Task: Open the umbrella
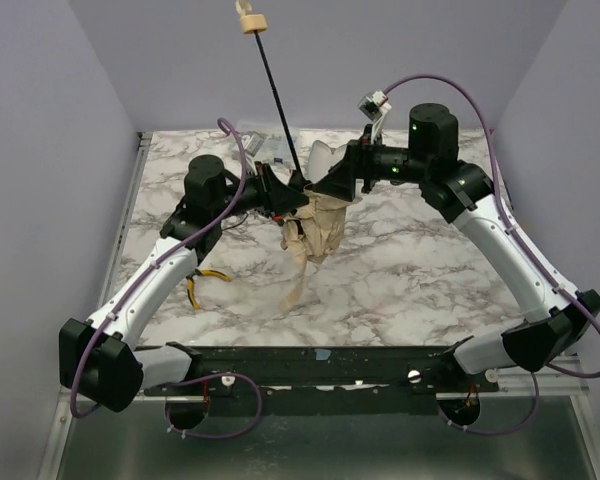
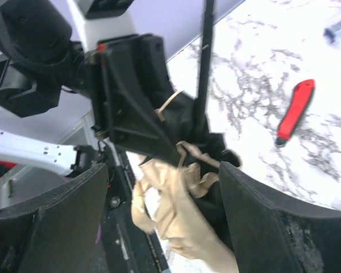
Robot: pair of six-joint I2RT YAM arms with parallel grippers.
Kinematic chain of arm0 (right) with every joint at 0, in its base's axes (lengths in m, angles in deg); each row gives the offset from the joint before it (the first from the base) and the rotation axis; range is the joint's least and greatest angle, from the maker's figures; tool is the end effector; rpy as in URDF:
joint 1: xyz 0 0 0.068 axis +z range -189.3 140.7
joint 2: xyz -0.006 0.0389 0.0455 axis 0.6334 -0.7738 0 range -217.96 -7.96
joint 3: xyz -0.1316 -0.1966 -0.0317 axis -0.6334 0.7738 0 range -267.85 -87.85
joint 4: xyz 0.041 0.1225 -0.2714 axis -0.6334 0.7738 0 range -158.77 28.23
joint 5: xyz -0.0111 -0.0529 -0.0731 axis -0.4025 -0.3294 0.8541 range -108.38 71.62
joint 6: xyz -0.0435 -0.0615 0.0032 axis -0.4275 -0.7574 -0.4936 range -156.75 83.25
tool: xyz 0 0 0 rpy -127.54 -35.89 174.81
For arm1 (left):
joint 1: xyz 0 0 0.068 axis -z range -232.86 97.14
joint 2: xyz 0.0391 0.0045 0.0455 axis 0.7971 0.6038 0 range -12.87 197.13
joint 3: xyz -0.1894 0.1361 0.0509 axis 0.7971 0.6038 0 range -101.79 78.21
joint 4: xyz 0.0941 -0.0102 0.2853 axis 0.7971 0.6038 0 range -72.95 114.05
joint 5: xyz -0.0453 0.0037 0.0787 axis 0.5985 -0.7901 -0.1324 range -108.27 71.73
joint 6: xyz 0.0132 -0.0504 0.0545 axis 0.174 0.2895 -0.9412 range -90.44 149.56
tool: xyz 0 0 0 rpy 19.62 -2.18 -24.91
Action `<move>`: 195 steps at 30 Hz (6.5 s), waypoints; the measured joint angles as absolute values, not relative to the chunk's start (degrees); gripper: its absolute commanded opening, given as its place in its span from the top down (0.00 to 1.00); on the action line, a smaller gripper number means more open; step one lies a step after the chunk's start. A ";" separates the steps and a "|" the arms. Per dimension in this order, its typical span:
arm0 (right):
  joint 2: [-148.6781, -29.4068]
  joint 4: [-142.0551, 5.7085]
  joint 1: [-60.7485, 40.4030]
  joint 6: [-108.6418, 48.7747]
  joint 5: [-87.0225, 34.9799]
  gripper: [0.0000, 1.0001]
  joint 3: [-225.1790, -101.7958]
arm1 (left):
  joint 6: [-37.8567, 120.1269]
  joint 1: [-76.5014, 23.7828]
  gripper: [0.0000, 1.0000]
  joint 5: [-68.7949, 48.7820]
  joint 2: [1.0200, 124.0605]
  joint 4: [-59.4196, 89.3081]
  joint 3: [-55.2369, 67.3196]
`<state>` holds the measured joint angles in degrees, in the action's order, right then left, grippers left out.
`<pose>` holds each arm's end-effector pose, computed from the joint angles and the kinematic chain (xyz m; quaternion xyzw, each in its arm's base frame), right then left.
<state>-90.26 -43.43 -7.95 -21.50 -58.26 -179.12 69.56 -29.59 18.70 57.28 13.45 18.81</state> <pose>0.3038 0.2329 0.4093 -0.3078 0.7165 0.4736 0.4094 0.3145 -0.1768 0.3185 0.1040 0.7341 -0.5315 0.4095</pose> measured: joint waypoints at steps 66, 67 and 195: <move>-75.25 -66.53 -11.05 -35.34 -14.76 0.99 -162.94 | 19.45 -35.82 0.16 24.69 42.03 36.75 11.91; -74.59 -66.99 -11.09 -34.68 -14.74 0.99 -162.44 | 18.29 -34.71 0.15 24.87 41.85 36.97 11.56; -69.81 -62.14 -7.75 -28.56 -49.06 0.26 -154.40 | 51.97 -12.89 1.00 20.76 68.21 15.73 -12.05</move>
<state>-69.81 -62.14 -7.75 -28.56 -49.06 -154.40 51.97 -12.89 20.76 68.21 15.73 -12.05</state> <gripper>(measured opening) 0.684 0.091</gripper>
